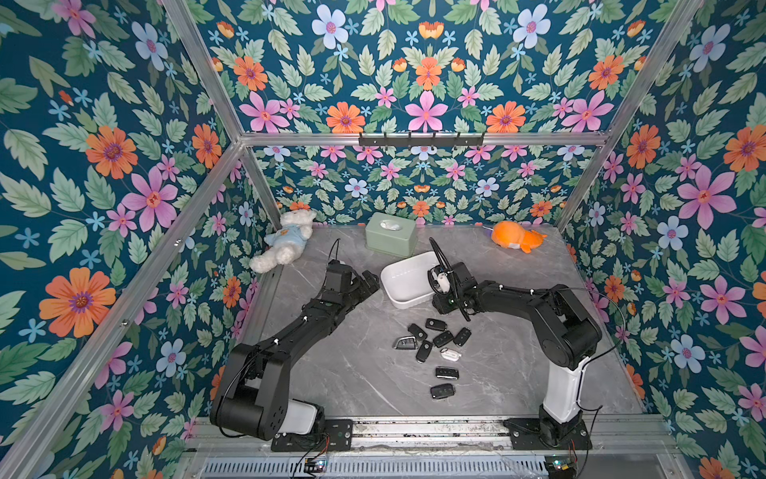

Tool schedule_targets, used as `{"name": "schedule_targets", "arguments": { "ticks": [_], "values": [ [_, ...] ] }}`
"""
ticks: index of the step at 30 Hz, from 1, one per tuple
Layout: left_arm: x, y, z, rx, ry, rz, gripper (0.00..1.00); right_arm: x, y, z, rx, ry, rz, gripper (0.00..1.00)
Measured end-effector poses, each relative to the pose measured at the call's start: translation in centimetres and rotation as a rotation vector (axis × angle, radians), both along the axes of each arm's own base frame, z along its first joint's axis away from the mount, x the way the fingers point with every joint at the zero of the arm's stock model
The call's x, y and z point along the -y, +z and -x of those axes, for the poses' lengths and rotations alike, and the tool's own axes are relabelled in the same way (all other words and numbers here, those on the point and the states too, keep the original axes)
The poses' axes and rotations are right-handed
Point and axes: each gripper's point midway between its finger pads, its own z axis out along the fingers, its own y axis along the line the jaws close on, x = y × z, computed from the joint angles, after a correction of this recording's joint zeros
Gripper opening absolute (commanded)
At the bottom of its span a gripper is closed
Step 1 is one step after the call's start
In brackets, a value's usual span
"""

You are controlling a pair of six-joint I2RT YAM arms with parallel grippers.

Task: Place the car key into the storage box
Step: Pick up the car key from the center of the board.

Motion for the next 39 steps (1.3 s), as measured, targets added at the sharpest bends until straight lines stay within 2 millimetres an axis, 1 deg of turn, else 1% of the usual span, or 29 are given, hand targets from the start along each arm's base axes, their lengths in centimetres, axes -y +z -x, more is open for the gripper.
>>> {"name": "schedule_targets", "arguments": {
  "ticks": [9, 14, 19, 22, 27, 32, 33, 34, 39],
  "values": [
    [-0.2, -0.2, 0.2, -0.003, 0.001, -0.006, 0.99, 0.3, -0.4, -0.1, 0.031, -0.001, 0.065, 0.53],
    [-0.2, -0.3, 0.3, -0.003, 0.001, -0.006, 0.99, 1.0, -0.6, 0.3, 0.035, -0.007, 0.091, 0.54],
    [-0.3, -0.4, 0.4, -0.006, 0.003, -0.007, 0.99, 1.2, -0.6, 1.0, 0.036, -0.021, 0.094, 0.54],
    [-0.3, -0.5, 0.5, -0.007, 0.003, -0.007, 0.99, 1.2, -0.7, 1.1, 0.040, -0.027, 0.089, 0.51],
    [-0.4, -0.3, 0.6, -0.001, 0.004, -0.006, 0.99, 1.2, -0.6, 1.1, 0.039, -0.035, 0.085, 0.42],
    [-0.5, -0.1, 0.6, 0.004, 0.009, -0.007, 0.99, 1.3, -0.5, 1.2, 0.037, -0.038, 0.085, 0.37],
    [-0.6, -0.1, 0.6, 0.004, 0.010, -0.007, 0.99, 1.3, -0.4, 1.3, 0.035, -0.037, 0.084, 0.36],
    [-0.6, -0.1, 0.6, 0.005, 0.013, -0.009, 0.99, 1.4, -0.3, 1.5, 0.028, -0.039, 0.084, 0.33],
    [-0.8, -0.2, 0.5, 0.007, 0.018, -0.010, 0.99, 2.2, 0.2, 3.1, -0.018, -0.047, 0.062, 0.32]
  ]
}}
